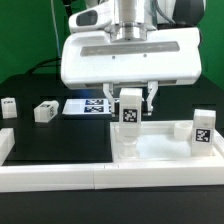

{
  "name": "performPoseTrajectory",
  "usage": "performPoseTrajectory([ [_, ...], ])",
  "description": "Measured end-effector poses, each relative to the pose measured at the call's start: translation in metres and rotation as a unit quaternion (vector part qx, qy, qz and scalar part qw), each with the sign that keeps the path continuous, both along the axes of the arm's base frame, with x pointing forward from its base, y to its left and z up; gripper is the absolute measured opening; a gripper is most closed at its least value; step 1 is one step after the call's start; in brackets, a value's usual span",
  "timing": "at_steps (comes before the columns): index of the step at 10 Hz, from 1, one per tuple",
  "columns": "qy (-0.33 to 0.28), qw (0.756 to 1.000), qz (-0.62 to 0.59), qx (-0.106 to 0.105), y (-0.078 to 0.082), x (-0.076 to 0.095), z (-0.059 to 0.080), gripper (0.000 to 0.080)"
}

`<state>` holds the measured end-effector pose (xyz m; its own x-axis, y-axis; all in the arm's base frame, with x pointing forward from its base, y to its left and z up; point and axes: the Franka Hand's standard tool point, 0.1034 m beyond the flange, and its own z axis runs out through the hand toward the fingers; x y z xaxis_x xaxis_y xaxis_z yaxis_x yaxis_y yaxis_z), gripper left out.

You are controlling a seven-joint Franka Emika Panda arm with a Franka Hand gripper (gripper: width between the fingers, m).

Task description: Assemble square table

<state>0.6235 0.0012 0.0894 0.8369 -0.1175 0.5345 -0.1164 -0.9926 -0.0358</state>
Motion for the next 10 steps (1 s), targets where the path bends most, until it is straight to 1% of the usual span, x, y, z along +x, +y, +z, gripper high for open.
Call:
performPoseTrajectory([
  [4,0.006,1.000,0.000,-0.002,0.000,-0.006,-0.010,0.0286],
  [7,0.012,1.000,0.000,-0.003,0.000,-0.010,-0.020,0.0287],
  [10,-0.001,1.000,-0.001,-0.007,0.001,-0.010,-0.024,0.0287],
])
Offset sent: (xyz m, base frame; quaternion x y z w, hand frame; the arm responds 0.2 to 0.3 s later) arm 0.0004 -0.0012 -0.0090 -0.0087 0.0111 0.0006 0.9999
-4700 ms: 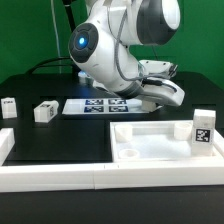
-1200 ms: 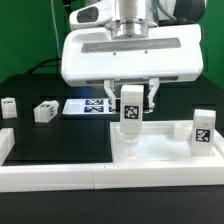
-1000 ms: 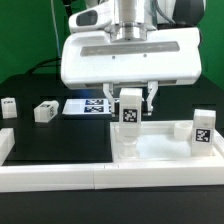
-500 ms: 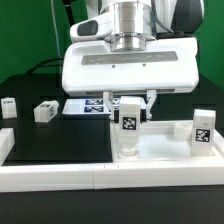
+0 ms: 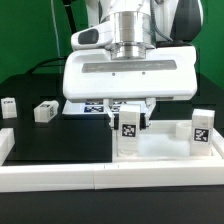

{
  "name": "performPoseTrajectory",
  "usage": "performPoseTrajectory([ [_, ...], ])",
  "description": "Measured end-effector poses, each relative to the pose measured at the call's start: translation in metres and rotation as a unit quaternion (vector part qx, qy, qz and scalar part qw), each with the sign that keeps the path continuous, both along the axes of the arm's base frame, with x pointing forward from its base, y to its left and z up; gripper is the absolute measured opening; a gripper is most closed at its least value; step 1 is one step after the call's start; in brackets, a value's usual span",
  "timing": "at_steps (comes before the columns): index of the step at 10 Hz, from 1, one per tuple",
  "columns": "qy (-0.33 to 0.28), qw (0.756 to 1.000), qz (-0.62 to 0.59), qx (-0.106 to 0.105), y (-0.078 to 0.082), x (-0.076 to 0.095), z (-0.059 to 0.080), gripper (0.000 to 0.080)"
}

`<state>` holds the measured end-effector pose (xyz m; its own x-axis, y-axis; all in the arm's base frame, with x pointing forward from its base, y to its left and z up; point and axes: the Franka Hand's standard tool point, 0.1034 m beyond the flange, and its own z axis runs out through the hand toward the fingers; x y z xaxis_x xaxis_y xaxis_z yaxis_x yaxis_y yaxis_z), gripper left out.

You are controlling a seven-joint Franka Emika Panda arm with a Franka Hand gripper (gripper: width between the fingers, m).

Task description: Assemble square table

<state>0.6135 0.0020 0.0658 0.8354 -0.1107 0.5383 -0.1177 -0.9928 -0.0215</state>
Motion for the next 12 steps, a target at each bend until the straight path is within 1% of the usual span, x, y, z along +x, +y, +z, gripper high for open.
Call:
performPoseTrajectory([
  [1,-0.003,1.000,-0.001,-0.001,0.0001,-0.0002,0.0001,0.0287],
  [2,-0.002,1.000,-0.002,0.000,-0.0001,0.0000,0.0000,0.0349],
  [3,-0.002,1.000,-0.002,0.000,-0.0001,-0.0001,-0.0001,0.0484],
  [4,-0.002,1.000,-0.002,0.000,-0.0002,-0.0001,-0.0001,0.0484],
  [5,-0.002,1.000,-0.002,0.000,-0.0002,-0.0001,-0.0001,0.0612],
  [6,-0.002,1.000,-0.002,0.000,-0.0002,-0.0001,-0.0001,0.0638],
  [11,0.000,1.000,-0.002,0.000,-0.0007,-0.0003,-0.0006,0.0649],
  [12,0.027,1.000,-0.010,0.010,-0.0023,-0.0006,0.0016,0.0649],
])
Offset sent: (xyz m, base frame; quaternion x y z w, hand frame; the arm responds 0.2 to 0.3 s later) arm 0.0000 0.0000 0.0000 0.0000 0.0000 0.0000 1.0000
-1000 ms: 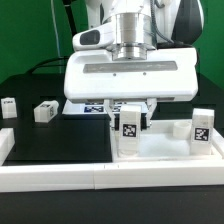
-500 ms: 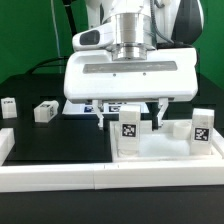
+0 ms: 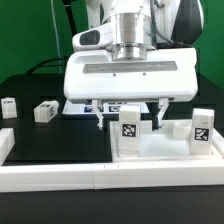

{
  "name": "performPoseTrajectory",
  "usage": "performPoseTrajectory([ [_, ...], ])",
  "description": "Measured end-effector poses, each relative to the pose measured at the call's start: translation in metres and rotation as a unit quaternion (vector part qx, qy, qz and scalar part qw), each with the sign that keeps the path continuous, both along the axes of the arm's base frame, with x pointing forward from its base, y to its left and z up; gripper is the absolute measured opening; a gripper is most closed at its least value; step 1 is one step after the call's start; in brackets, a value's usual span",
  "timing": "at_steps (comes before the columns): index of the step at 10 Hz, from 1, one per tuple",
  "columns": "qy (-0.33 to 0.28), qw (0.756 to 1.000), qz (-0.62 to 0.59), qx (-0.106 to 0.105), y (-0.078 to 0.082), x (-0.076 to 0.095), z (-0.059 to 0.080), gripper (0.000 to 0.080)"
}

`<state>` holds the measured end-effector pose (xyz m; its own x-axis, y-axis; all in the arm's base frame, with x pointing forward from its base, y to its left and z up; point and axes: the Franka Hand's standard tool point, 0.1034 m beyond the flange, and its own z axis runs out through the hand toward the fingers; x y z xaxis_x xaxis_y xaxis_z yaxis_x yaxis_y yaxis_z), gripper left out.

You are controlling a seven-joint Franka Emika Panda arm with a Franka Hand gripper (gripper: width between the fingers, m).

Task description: Assemble square table

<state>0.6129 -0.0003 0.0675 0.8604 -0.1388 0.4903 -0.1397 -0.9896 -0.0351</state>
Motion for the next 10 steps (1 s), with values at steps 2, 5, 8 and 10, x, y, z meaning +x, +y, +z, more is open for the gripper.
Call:
performPoseTrajectory([
  [2,0.040,0.999,-0.003,0.011,0.000,0.006,0.010,0.0649],
  [5,0.129,0.991,0.006,0.037,0.008,0.007,0.004,0.0649],
  [8,0.249,0.966,0.007,0.074,-0.001,0.010,0.007,0.0649],
  [10,0.253,0.964,-0.007,0.078,-0.015,0.008,0.006,0.0649],
])
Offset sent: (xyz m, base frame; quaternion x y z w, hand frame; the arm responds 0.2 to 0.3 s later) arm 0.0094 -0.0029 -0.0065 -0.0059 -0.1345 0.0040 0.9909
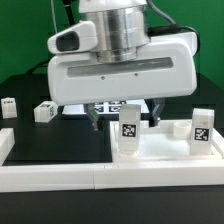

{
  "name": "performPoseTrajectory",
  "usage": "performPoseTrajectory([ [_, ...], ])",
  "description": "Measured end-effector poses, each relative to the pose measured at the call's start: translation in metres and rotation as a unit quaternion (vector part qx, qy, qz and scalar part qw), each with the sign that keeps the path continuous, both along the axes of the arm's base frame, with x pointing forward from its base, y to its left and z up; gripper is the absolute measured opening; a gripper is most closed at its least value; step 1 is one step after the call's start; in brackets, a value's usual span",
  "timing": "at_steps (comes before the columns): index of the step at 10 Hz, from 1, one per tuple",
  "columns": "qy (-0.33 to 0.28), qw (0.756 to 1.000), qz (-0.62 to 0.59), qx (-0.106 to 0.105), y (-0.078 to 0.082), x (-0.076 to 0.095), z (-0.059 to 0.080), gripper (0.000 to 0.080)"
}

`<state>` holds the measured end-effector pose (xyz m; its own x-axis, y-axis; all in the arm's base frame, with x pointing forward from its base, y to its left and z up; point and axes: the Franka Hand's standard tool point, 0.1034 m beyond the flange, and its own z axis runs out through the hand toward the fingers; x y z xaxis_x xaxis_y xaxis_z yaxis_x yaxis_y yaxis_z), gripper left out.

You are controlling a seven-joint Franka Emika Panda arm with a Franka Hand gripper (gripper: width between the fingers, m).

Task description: Assemble square table

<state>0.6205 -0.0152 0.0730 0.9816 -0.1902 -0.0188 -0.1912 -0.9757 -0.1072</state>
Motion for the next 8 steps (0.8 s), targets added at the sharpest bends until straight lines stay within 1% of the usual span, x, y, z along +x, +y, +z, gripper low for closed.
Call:
performPoseTrajectory([
  [1,0.000,1.000,-0.002,0.000,0.0018,0.0002,-0.0007,0.0602],
  [2,0.001,1.000,-0.007,0.000,0.0017,0.0001,-0.0008,0.0602],
  [3,0.001,1.000,-0.008,0.000,0.0015,0.0001,-0.0008,0.0425],
  [4,0.004,0.999,-0.034,0.001,0.0021,0.0001,-0.0009,0.0425],
  [5,0.009,0.997,-0.078,0.001,0.0026,0.0000,-0.0011,0.0290],
  [7,0.015,0.991,-0.130,0.002,0.0031,0.0000,-0.0012,0.0290],
  [8,0.020,0.983,-0.182,0.003,0.0055,0.0001,-0.0015,0.0290],
])
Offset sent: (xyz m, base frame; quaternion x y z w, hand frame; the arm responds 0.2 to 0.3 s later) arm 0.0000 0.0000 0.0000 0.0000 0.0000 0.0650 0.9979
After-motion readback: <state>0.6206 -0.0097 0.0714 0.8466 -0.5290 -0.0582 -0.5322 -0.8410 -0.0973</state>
